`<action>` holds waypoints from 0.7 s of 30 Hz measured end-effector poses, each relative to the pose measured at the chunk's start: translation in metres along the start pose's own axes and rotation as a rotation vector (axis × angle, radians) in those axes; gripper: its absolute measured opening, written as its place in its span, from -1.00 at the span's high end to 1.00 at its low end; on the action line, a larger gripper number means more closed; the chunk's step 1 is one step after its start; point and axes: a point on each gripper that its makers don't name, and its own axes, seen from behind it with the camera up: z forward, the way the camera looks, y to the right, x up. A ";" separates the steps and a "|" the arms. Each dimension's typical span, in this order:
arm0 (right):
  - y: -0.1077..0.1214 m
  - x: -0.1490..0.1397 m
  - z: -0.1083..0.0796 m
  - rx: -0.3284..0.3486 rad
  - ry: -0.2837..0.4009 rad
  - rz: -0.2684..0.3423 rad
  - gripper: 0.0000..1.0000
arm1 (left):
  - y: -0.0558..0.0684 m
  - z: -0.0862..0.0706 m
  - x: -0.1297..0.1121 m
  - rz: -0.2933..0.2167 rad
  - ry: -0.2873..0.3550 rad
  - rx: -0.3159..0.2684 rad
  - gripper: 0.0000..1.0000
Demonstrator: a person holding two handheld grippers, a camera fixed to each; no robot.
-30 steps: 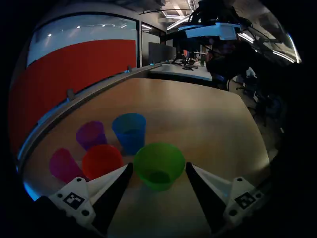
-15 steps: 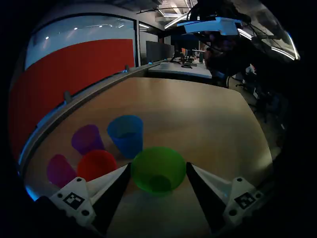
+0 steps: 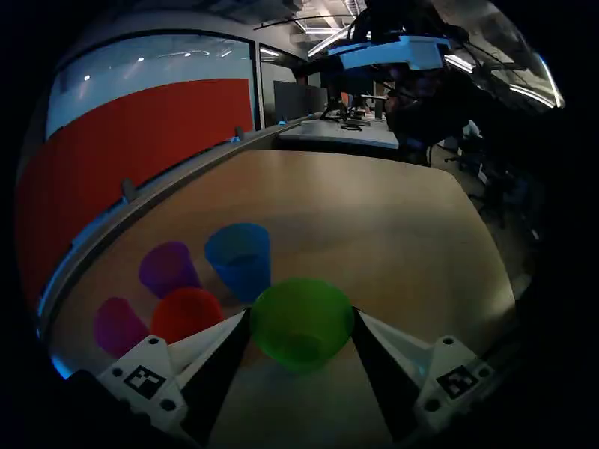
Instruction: Pour water
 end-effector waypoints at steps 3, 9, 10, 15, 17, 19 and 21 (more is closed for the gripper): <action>0.000 0.000 0.001 0.001 0.000 0.001 -0.98 | -0.002 -0.006 0.004 -0.006 0.010 0.007 -0.81; -0.003 0.002 0.003 0.006 0.001 -0.003 -0.99 | -0.006 -0.022 0.011 -0.030 0.041 0.017 -0.81; -0.003 0.002 0.004 0.007 0.001 -0.004 -0.99 | -0.007 -0.025 0.013 -0.036 0.047 0.017 -0.81; -0.006 0.003 0.007 0.014 0.003 -0.006 -0.99 | -0.015 -0.041 0.022 -0.061 0.086 0.038 -0.81; -0.008 0.004 0.008 0.017 0.004 -0.006 -0.99 | -0.020 -0.047 0.026 -0.066 0.101 0.053 -0.81; -0.009 0.003 0.010 0.020 0.005 -0.007 -0.98 | -0.023 -0.054 0.030 -0.067 0.115 0.064 -0.81; -0.010 0.003 0.011 0.021 0.006 -0.008 -0.98 | -0.025 -0.060 0.035 -0.067 0.129 0.075 -0.81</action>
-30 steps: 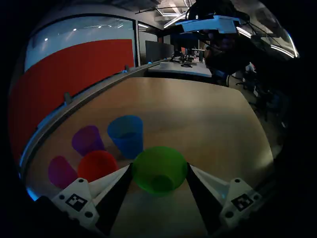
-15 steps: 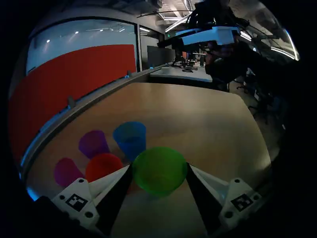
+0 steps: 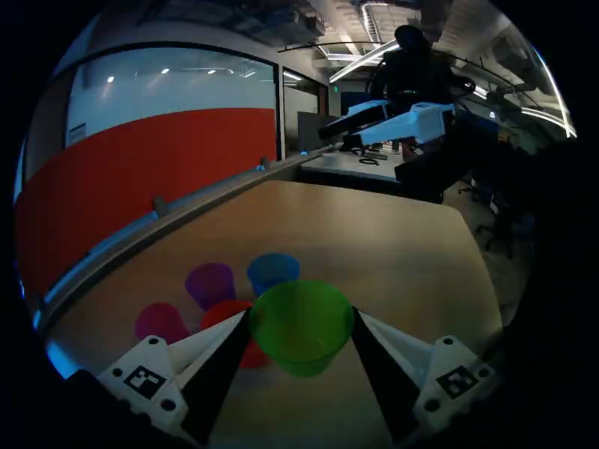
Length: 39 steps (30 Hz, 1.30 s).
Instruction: Pour water
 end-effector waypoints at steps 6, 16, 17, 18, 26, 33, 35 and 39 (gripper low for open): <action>-0.003 -0.001 0.005 0.007 0.002 -0.003 -0.98 | -0.007 -0.018 0.019 0.006 0.047 0.034 -0.81; -0.010 0.000 0.015 0.021 0.004 -0.020 -0.99 | -0.015 -0.051 0.047 0.007 0.138 0.089 -0.81; -0.011 0.000 0.016 0.023 0.004 -0.020 -0.99 | -0.016 -0.055 0.050 0.006 0.147 0.095 -0.81; -0.011 0.000 0.017 0.026 0.005 -0.021 -0.99 | -0.017 -0.058 0.052 0.004 0.157 0.101 -0.81; -0.016 0.000 0.024 0.038 0.004 -0.023 -0.98 | -0.023 -0.079 0.062 -0.022 0.216 0.131 -0.81; -0.018 0.001 0.029 0.043 0.003 -0.026 -0.98 | -0.032 -0.095 0.071 -0.029 0.269 0.166 -0.81; -0.018 0.001 0.030 0.043 0.004 -0.028 -0.98 | -0.033 -0.099 0.075 -0.032 0.289 0.170 -0.82; -0.016 0.001 0.032 0.043 0.004 -0.031 -0.98 | -0.033 -0.106 0.082 -0.040 0.330 0.173 -0.82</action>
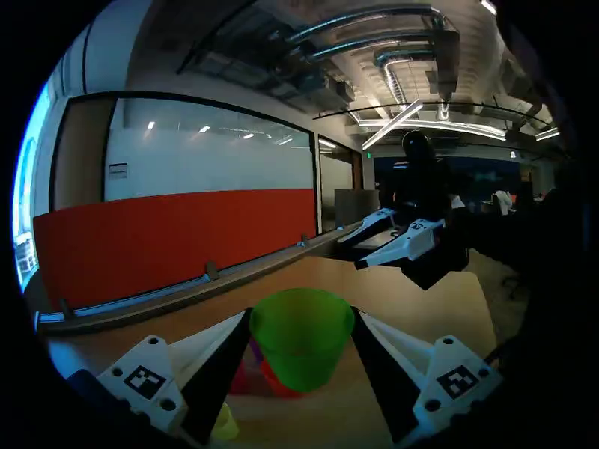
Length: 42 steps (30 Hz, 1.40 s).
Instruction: Pour water
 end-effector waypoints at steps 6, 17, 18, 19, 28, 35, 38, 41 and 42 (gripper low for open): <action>0.000 -0.006 0.006 0.005 -0.009 -0.001 -0.99 | -0.004 -0.007 0.004 -0.010 0.021 0.016 -0.82; -0.001 -0.023 0.024 0.028 -0.042 -0.006 -0.98 | -0.009 -0.014 0.003 -0.002 0.013 0.040 -0.82; -0.002 -0.026 0.026 0.031 -0.047 -0.006 -0.99 | -0.009 -0.015 0.002 0.000 0.011 0.041 -0.82; -0.002 -0.028 0.029 0.033 -0.051 -0.005 -0.99 | -0.010 -0.015 0.002 0.001 0.010 0.043 -0.82; -0.005 -0.056 0.051 0.053 -0.100 -0.004 -0.99 | -0.016 -0.020 -0.004 0.012 -0.008 0.058 -0.82; -0.005 -0.083 0.067 0.060 -0.150 -0.005 -0.98 | -0.020 -0.024 -0.010 0.008 -0.018 0.068 -0.82; -0.007 -0.092 0.072 0.066 -0.162 0.004 -0.98 | -0.022 -0.025 -0.012 0.006 -0.021 0.073 -0.82; -0.007 -0.099 0.076 0.071 -0.175 0.012 -0.98 | -0.024 -0.027 -0.015 0.004 -0.025 0.078 -0.82; -0.008 -0.102 0.078 0.072 -0.180 0.014 -0.98 | -0.024 -0.028 -0.016 0.003 -0.026 0.079 -0.82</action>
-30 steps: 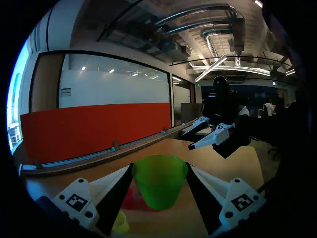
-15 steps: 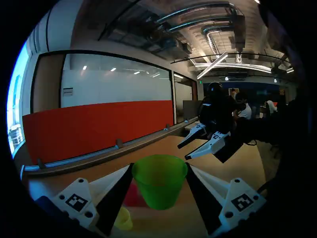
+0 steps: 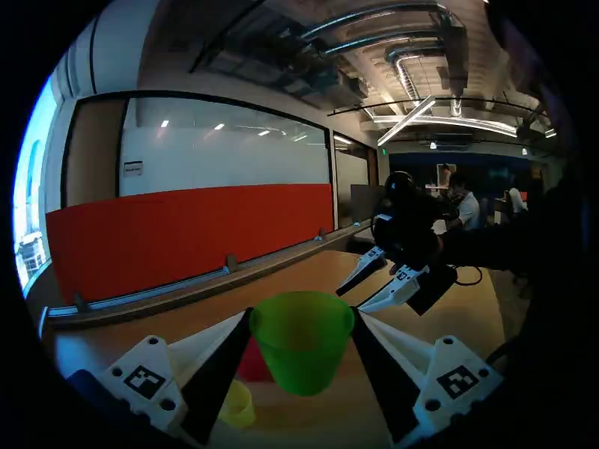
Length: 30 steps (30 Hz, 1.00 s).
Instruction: Pour water
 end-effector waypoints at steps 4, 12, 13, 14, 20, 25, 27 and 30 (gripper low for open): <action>-0.001 -0.010 0.006 0.002 -0.018 0.003 -0.99 | -0.002 -0.002 -0.003 -0.003 -0.004 0.004 -0.82; -0.001 -0.026 0.015 -0.001 -0.046 0.001 -0.99 | -0.004 -0.002 -0.008 -0.006 -0.009 0.009 -0.82; -0.001 -0.028 0.016 -0.002 -0.050 0.000 -0.98 | -0.004 -0.002 -0.008 -0.006 -0.010 0.009 -0.82; -0.001 -0.030 0.017 -0.003 -0.054 -0.002 -0.98 | -0.004 -0.002 -0.008 -0.006 -0.010 0.009 -0.82; 0.001 -0.040 0.028 -0.010 -0.076 -0.014 -0.99 | -0.004 -0.003 -0.011 -0.006 -0.014 0.008 -0.82; 0.001 -0.041 0.039 -0.014 -0.080 -0.019 -0.99 | -0.004 -0.003 -0.013 -0.007 -0.018 0.008 -0.82; 0.001 -0.041 0.042 -0.016 -0.082 -0.025 -0.99 | -0.005 -0.004 -0.014 -0.006 -0.020 0.008 -0.82; 0.001 -0.040 0.047 -0.019 -0.083 -0.033 -0.99 | -0.006 -0.005 -0.015 -0.007 -0.020 0.011 -0.82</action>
